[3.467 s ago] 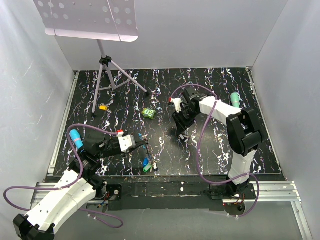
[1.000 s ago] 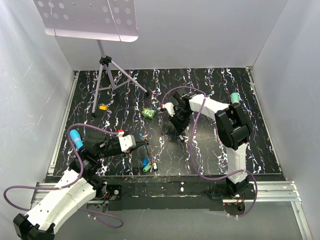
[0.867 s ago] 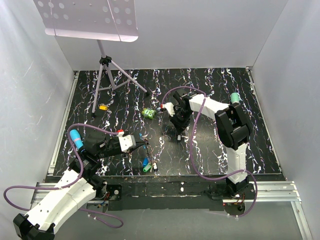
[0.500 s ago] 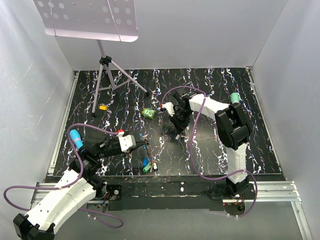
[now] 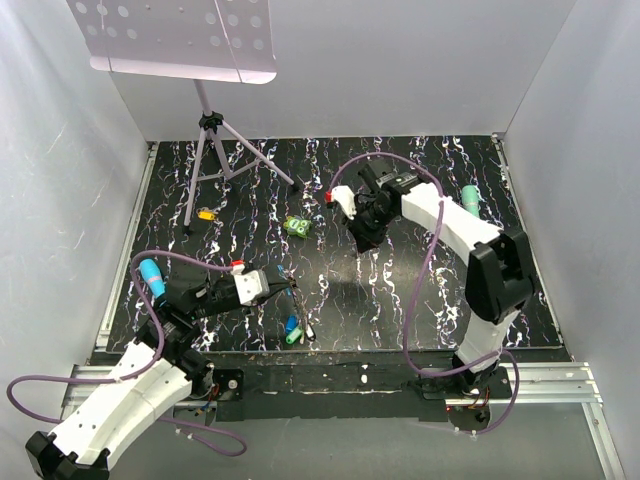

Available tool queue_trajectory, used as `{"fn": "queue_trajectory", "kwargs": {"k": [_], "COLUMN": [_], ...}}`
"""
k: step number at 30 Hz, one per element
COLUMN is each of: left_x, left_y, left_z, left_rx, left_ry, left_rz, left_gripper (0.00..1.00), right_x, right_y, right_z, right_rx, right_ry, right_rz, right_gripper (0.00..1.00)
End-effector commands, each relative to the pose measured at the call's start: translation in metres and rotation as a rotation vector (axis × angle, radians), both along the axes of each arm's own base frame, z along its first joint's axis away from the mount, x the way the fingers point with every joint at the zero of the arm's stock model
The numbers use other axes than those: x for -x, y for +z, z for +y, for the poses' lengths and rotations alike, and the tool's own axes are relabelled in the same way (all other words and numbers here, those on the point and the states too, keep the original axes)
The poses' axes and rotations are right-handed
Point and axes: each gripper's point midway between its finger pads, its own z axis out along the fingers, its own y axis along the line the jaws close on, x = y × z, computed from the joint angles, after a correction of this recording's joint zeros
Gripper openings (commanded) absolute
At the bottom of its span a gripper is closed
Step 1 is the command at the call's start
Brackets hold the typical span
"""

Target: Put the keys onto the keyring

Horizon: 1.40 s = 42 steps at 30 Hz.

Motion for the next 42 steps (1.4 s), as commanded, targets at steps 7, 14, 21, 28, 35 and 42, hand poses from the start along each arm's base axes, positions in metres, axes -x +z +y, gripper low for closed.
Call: {"fn": "queue_trajectory", "kwargs": {"k": [7,14,21,28,35,42], "left_x": [0.005,0.018,0.026,0.033,0.035,0.028], "left_y": [0.057,0.085,0.095,0.099,0.099,0.09], "left_z": [-0.003,-0.004,-0.004,-0.006,-0.012,-0.015], "left_rx": [0.163,0.252,0.29,0.3,0.321,0.307], "left_ry": [-0.016,-0.064,-0.096,-0.136,-0.177,-0.171], "left_rz": [-0.107,-0.141,-0.179,-0.193,-0.182,-0.153], "left_gripper": [0.0,0.0,0.0,0.0,0.0,0.0], "right_x": [0.04,0.082,0.12,0.152,0.186,0.206], "right_y": [0.113,0.185,0.207,0.203,0.196,0.181], "right_z": [-0.006,-0.006,-0.009,-0.013,-0.006,-0.001], "right_rx": [-0.172,-0.384,-0.598,-0.728,-0.809,-0.864], "right_ry": [0.198,0.292,0.274,0.376,0.58,0.705], "right_rz": [-0.171,-0.321,-0.437,-0.601,-0.687,-0.68], "right_gripper": [0.01,0.01,0.01,0.01,0.01,0.01]}}
